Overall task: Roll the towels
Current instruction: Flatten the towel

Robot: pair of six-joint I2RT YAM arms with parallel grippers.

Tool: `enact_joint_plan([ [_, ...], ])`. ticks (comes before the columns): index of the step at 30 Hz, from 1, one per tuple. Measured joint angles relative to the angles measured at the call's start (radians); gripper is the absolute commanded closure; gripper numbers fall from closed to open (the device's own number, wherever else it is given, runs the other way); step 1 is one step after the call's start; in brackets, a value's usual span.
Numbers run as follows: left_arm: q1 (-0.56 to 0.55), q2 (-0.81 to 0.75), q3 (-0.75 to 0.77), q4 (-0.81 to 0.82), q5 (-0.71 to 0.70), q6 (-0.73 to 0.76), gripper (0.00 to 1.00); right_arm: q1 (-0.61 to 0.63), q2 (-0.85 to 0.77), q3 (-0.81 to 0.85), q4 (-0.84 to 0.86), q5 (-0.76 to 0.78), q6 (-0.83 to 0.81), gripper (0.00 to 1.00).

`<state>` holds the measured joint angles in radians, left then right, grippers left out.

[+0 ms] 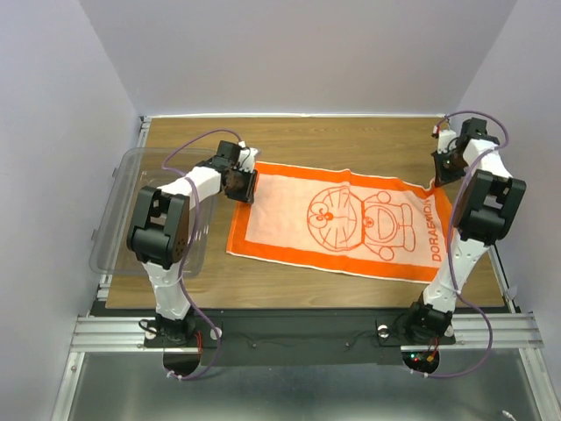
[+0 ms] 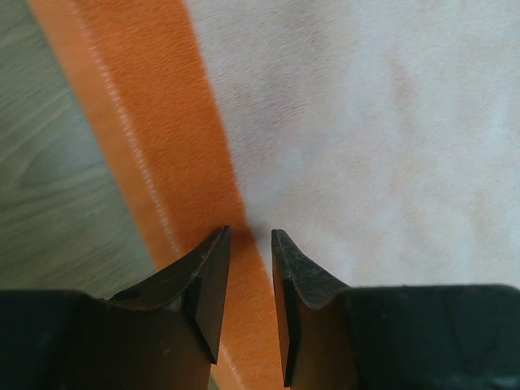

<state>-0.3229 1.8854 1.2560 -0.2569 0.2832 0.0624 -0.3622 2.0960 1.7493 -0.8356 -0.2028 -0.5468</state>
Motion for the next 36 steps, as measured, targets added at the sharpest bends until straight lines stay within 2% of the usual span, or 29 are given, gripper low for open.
enact_joint_plan([
  [3,0.024,-0.035,-0.013,-0.012,-0.019,0.003,0.6,0.008,0.069,0.023,0.036,0.018,0.005,1.0],
  [6,0.036,-0.047,0.008,-0.029,-0.021,0.042,0.5,0.011,0.088,0.023,0.055,0.04,0.005,0.99],
  [9,0.037,-0.038,0.109,-0.069,-0.011,0.11,0.41,0.009,0.087,0.023,0.083,0.059,0.006,0.99],
  [12,0.034,-0.001,0.269,-0.092,-0.006,0.182,0.41,-0.001,0.087,0.023,0.109,0.075,0.009,0.99],
  [17,0.029,0.132,0.525,-0.093,-0.027,0.258,0.42,-0.032,0.087,0.023,0.128,0.084,0.014,0.99],
  [20,0.027,0.243,0.631,-0.108,-0.047,0.293,0.47,-0.043,0.087,0.023,0.134,0.087,0.018,0.99],
  [26,0.027,0.384,0.656,-0.17,-0.09,0.34,0.51,-0.049,0.1,0.059,0.133,0.087,0.021,0.99],
  [36,0.027,0.424,0.671,-0.177,-0.174,0.374,0.54,-0.049,0.135,0.094,0.147,0.087,0.021,0.99],
])
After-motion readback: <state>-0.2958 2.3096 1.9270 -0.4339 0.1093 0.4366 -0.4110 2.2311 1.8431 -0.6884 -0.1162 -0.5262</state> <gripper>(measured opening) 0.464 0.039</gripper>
